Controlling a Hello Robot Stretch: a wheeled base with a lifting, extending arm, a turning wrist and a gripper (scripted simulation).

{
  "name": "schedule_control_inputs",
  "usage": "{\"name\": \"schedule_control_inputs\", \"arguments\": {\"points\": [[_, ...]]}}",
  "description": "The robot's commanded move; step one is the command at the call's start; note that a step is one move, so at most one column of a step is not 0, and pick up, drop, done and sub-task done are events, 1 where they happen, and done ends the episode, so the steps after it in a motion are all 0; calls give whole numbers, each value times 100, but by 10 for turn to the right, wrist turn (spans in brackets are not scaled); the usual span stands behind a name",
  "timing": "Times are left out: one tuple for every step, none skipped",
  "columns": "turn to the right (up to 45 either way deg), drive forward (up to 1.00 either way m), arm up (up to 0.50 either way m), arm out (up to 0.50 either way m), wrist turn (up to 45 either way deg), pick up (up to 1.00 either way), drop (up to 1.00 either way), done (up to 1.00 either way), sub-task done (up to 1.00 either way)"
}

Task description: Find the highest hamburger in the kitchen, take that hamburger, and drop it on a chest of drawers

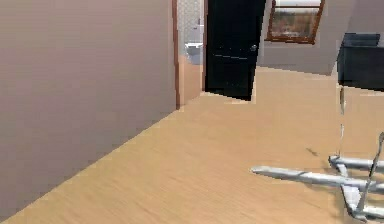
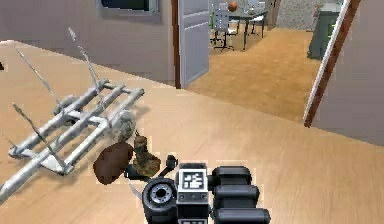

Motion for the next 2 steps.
{"name": "schedule_control_inputs", "arguments": {"points": [[0,100,0,0,0,0,0,0,0],[-60,0,0,0,0,0,0,0,0]]}}
